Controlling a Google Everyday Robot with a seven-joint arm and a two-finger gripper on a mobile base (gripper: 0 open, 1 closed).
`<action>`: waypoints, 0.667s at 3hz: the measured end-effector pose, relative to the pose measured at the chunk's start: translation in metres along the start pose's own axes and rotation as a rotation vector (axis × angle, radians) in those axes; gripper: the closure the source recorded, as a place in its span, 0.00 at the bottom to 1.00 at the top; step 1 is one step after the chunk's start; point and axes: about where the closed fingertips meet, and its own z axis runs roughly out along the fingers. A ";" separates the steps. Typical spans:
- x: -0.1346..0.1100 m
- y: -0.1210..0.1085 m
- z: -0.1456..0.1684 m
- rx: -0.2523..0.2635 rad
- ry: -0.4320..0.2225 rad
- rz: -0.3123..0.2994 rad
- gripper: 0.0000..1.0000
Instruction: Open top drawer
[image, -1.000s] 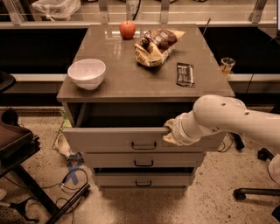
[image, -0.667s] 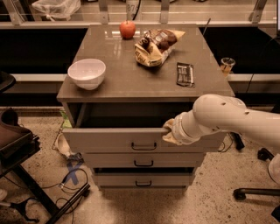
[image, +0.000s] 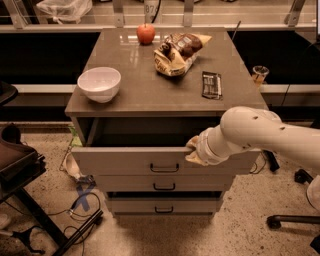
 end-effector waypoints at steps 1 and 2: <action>0.000 0.000 0.000 0.000 0.000 0.000 0.29; 0.000 0.000 0.000 0.000 0.000 0.000 0.06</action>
Offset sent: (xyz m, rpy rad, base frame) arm 0.0000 0.0000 0.0000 0.0000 0.0000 0.0001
